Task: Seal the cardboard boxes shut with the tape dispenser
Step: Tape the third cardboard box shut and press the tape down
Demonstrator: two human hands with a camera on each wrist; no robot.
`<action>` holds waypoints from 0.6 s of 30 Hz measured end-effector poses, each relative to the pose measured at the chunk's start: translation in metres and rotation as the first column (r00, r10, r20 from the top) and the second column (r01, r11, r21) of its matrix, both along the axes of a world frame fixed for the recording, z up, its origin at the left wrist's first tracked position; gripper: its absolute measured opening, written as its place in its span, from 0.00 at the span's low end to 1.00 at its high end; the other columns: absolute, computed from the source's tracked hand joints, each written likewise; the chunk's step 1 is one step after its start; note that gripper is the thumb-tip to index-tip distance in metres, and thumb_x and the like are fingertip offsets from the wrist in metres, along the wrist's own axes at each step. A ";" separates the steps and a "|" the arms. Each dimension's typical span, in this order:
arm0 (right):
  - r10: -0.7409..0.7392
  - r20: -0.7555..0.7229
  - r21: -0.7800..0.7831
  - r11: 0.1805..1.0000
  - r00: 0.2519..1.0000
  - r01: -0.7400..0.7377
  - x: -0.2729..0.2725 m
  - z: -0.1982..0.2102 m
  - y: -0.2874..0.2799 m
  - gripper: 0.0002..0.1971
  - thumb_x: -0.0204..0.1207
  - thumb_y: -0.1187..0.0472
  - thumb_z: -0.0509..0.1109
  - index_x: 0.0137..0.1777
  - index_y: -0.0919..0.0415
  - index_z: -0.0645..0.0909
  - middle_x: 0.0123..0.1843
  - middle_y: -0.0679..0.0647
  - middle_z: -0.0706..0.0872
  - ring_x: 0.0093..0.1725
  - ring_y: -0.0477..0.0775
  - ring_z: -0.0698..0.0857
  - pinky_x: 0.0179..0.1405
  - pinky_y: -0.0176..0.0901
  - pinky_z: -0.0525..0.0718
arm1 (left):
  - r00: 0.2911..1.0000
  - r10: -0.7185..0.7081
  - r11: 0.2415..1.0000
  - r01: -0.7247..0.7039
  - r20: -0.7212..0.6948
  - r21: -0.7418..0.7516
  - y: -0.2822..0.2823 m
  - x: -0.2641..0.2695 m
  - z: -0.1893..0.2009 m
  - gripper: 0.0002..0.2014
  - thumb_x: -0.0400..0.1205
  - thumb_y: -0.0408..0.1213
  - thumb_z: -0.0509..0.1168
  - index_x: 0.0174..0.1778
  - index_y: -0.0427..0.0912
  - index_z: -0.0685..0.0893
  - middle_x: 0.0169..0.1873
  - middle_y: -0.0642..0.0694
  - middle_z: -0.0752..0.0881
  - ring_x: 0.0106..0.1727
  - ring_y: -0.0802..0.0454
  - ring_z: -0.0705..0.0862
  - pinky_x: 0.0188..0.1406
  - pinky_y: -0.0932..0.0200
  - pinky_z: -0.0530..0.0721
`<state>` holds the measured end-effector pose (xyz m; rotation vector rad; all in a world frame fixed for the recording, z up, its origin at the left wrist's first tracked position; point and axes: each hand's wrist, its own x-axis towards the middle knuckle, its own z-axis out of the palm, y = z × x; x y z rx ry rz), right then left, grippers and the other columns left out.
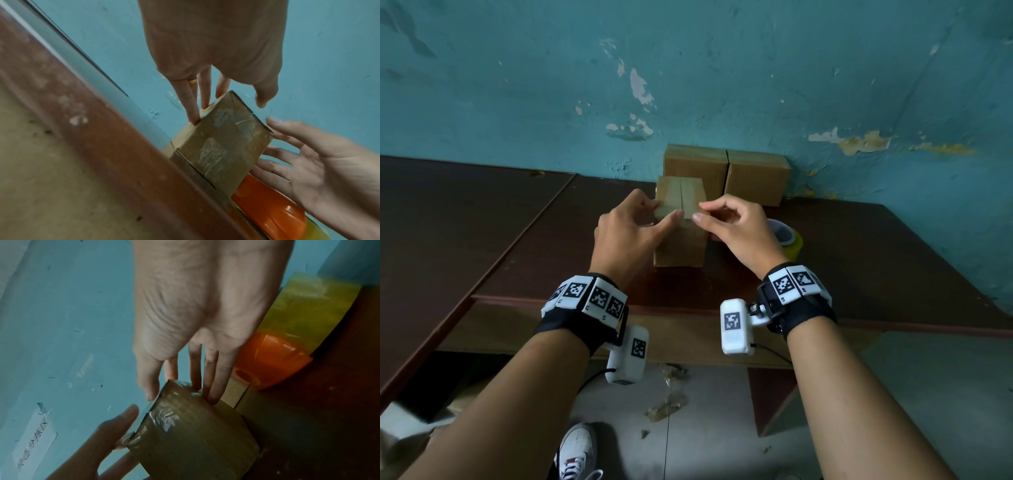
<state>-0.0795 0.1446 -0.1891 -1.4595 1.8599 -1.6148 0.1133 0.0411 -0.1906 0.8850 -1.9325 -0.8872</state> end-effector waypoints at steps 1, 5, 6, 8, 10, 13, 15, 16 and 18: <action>0.001 -0.002 -0.008 1.000 1.000 -0.001 -0.001 -0.001 0.000 0.18 0.74 0.44 0.84 0.59 0.52 0.93 0.55 0.46 0.94 0.60 0.47 0.92 0.65 0.64 0.91 | 1.000 -0.006 1.000 0.006 0.004 0.001 0.001 0.001 0.000 0.21 0.76 0.67 0.77 0.54 0.57 0.85 0.50 0.60 0.92 0.51 0.67 0.90 0.57 0.45 0.92; 0.019 -0.010 -0.013 1.000 1.000 -0.019 -0.003 -0.002 0.001 0.17 0.75 0.52 0.86 0.62 0.54 0.93 0.57 0.47 0.94 0.61 0.45 0.91 0.70 0.60 0.89 | 0.999 -0.048 0.998 0.049 -0.019 0.050 -0.003 0.004 -0.005 0.20 0.74 0.63 0.81 0.55 0.61 0.84 0.55 0.62 0.91 0.50 0.65 0.93 0.54 0.43 0.94; 0.026 -0.014 -0.011 1.000 1.000 -0.026 -0.005 -0.003 0.002 0.17 0.75 0.54 0.87 0.62 0.54 0.93 0.59 0.47 0.94 0.62 0.44 0.91 0.71 0.59 0.88 | 0.998 -0.059 0.996 0.061 -0.033 0.063 -0.004 0.004 -0.006 0.20 0.74 0.61 0.82 0.55 0.61 0.84 0.56 0.63 0.91 0.51 0.65 0.94 0.55 0.43 0.94; 0.032 -0.027 0.003 0.999 0.999 -0.032 -0.008 -0.004 0.002 0.19 0.73 0.55 0.88 0.64 0.53 0.92 0.61 0.46 0.93 0.64 0.43 0.90 0.73 0.57 0.87 | 0.996 -0.081 0.993 0.085 -0.047 0.084 -0.003 0.005 -0.007 0.18 0.76 0.57 0.83 0.56 0.61 0.85 0.57 0.63 0.90 0.51 0.65 0.94 0.55 0.44 0.94; 0.036 -0.040 0.010 0.999 0.999 -0.036 -0.010 -0.007 0.001 0.21 0.72 0.54 0.88 0.65 0.51 0.92 0.64 0.44 0.93 0.67 0.43 0.89 0.74 0.58 0.86 | 0.994 -0.090 0.992 0.095 -0.058 0.085 -0.004 0.006 -0.008 0.16 0.77 0.53 0.83 0.56 0.61 0.86 0.59 0.61 0.90 0.52 0.66 0.93 0.54 0.46 0.95; 0.015 -0.068 0.003 1.000 0.998 -0.015 -0.013 -0.011 -0.001 0.21 0.71 0.50 0.88 0.64 0.48 0.93 0.65 0.42 0.93 0.69 0.43 0.88 0.76 0.60 0.84 | 0.990 -0.113 0.991 0.119 -0.081 0.067 -0.006 0.007 -0.009 0.17 0.76 0.51 0.84 0.56 0.59 0.86 0.62 0.61 0.90 0.53 0.64 0.94 0.55 0.46 0.95; 0.016 -0.062 0.000 1.000 0.998 -0.016 -0.014 -0.012 -0.003 0.21 0.71 0.52 0.89 0.64 0.48 0.93 0.65 0.42 0.93 0.70 0.43 0.88 0.77 0.59 0.84 | 0.987 -0.132 0.989 0.138 -0.095 0.057 -0.008 0.008 -0.009 0.17 0.76 0.49 0.84 0.57 0.55 0.87 0.62 0.61 0.90 0.53 0.63 0.94 0.56 0.46 0.95; 0.019 -0.047 0.000 1.000 0.999 -0.019 -0.015 -0.012 -0.004 0.21 0.71 0.53 0.89 0.64 0.48 0.94 0.65 0.42 0.93 0.70 0.43 0.88 0.77 0.59 0.84 | 0.985 -0.142 0.987 0.148 -0.101 0.057 -0.009 0.009 -0.008 0.17 0.77 0.47 0.84 0.58 0.53 0.87 0.62 0.61 0.90 0.53 0.63 0.94 0.55 0.47 0.95; 0.027 -0.013 0.000 1.000 1.000 -0.027 -0.016 -0.012 -0.004 0.21 0.71 0.55 0.89 0.64 0.48 0.94 0.66 0.44 0.93 0.70 0.42 0.88 0.78 0.56 0.84 | 0.981 -0.162 0.984 0.169 -0.108 0.062 -0.010 0.010 -0.008 0.17 0.78 0.44 0.83 0.60 0.50 0.87 0.61 0.61 0.90 0.52 0.63 0.94 0.55 0.50 0.95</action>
